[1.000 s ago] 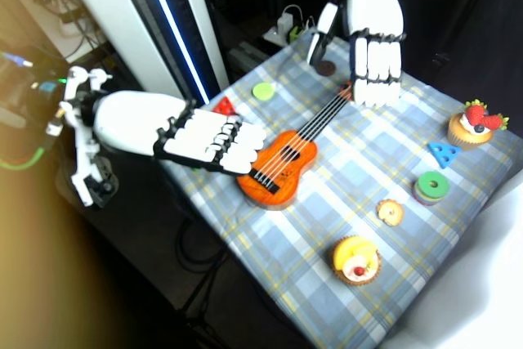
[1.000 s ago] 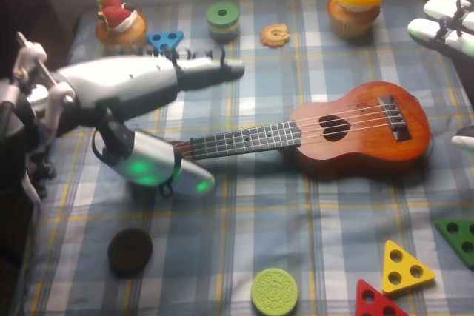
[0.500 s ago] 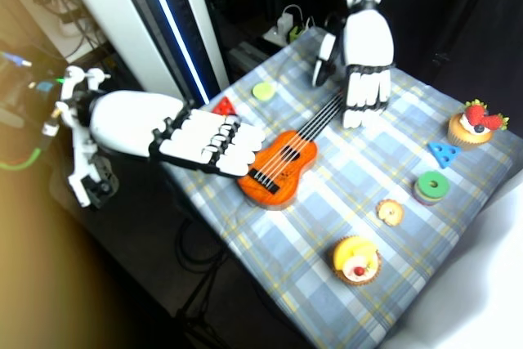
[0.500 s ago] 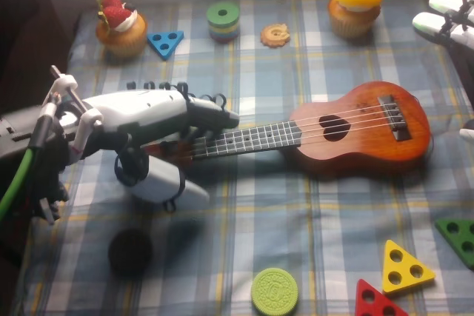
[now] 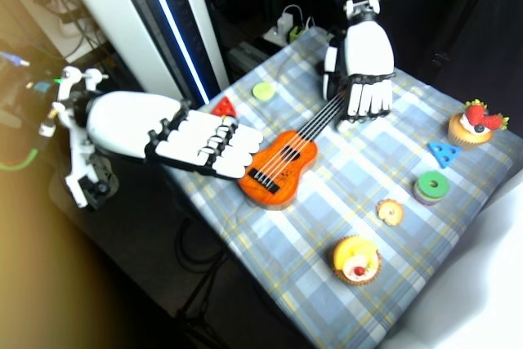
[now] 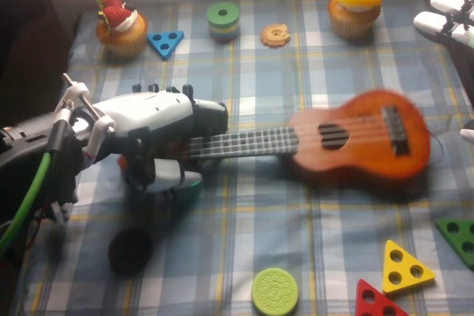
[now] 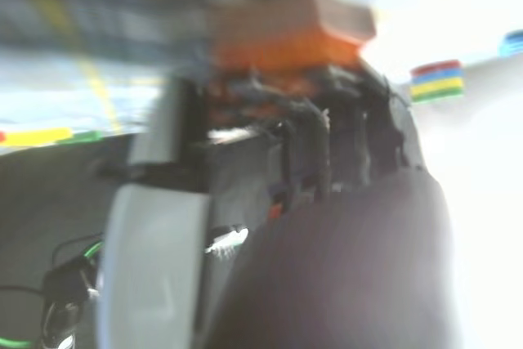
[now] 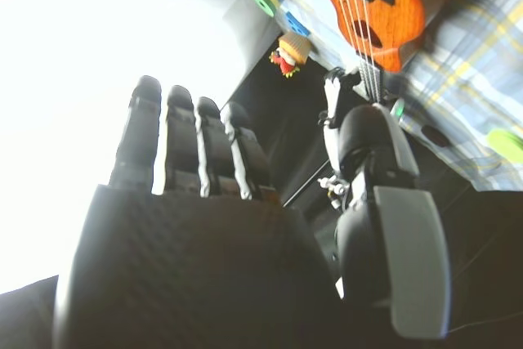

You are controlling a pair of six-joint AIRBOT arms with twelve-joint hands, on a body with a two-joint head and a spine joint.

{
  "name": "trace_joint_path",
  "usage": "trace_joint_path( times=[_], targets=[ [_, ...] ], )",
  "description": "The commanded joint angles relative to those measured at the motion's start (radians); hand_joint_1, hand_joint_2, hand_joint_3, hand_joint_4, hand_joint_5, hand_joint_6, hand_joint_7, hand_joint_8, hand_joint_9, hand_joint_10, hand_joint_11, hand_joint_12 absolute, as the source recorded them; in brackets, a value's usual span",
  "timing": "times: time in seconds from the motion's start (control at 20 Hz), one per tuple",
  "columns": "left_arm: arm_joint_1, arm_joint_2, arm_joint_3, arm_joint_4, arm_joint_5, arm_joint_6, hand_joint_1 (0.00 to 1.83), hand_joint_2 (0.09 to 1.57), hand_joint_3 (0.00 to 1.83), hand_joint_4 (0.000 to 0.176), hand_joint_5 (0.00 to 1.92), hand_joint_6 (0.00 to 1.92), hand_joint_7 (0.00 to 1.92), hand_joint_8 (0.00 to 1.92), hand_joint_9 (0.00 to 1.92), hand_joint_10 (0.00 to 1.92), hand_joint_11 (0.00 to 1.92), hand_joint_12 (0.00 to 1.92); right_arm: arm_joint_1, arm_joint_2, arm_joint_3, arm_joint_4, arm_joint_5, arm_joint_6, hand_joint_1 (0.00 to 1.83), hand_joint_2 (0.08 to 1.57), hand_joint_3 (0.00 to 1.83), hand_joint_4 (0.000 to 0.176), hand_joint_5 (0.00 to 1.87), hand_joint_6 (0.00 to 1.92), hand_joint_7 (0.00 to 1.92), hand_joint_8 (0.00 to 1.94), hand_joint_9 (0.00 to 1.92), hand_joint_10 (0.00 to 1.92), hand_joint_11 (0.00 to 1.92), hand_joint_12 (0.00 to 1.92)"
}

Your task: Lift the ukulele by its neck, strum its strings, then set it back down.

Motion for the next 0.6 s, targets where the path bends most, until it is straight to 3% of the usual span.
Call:
trace_joint_path(
  times=[0.0, 0.3, 0.55],
  targets=[
    [-0.003, -0.011, 0.006, -0.009, -0.075, 0.007, 1.05, 1.41, 0.0, 0.0, 0.4, 1.65, 0.56, 1.85, 0.2, 1.9, 0.0, 1.92, 0.008, 0.01, -0.001, 0.005, 0.127, -0.002, 0.46, 1.25, 0.0, 0.0, 0.0, 0.0, 0.0, 0.0, 0.0, 0.0, 0.0, 0.0],
    [-0.001, -0.008, 0.001, -0.018, -0.1, 0.007, 1.09, 1.37, 0.0, 0.0, 0.51, 1.53, 0.57, 1.83, 0.28, 1.92, 0.15, 1.92, 0.005, 0.02, -0.004, 0.006, 0.132, -0.002, 0.44, 1.25, 0.0, 0.0, 0.0, 0.0, 0.0, 0.0, 0.0, 0.0, 0.0, 0.0],
    [-0.019, 0.031, -0.031, 0.002, -0.135, -0.008, 1.05, 1.41, 0.0, 0.0, 0.43, 1.67, 0.54, 1.87, 0.34, 1.92, 0.13, 1.92, -0.003, 0.036, -0.014, 0.005, 0.15, 0.0, 0.45, 1.25, 0.0, 0.0, 0.0, 0.0, 0.0, 0.0, 0.0, 0.0, 0.0, 0.0]
  ],
)
